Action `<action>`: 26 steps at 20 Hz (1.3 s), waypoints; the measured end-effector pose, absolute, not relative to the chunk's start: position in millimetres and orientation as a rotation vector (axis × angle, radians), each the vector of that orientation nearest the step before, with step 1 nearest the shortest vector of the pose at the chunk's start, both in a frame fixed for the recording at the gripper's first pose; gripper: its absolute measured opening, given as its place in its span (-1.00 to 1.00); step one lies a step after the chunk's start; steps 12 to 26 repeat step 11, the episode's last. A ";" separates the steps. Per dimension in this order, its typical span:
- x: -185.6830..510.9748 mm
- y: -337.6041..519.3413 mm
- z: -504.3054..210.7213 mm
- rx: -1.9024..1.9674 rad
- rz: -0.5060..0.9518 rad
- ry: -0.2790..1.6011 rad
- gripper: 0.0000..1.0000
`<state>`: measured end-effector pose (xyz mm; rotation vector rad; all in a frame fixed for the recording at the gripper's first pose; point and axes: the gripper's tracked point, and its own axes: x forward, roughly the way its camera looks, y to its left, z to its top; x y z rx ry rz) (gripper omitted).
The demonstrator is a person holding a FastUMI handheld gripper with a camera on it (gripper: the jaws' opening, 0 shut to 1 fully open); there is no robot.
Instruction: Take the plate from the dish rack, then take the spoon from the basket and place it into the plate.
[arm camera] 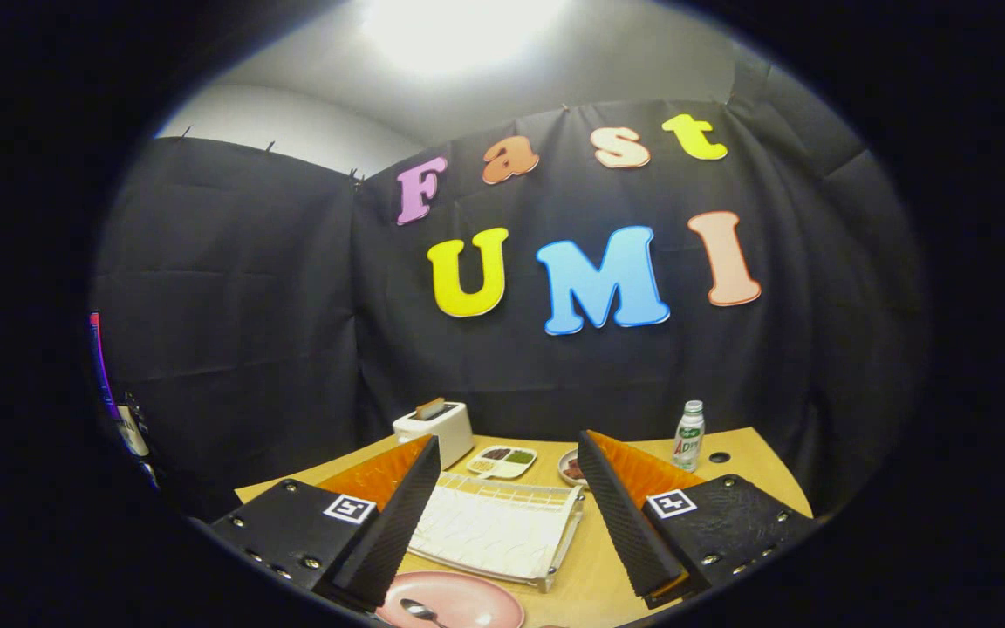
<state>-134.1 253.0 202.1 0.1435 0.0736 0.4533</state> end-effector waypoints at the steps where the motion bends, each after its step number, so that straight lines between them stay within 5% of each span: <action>1: -126.5 238.4 208.2 0.134 0.423 0.048 0.94; 11: -79.5 105.2 207.2 0.035 0.138 -0.065 0.94; 26: -79.5 105.2 207.2 0.035 0.138 -0.065 0.94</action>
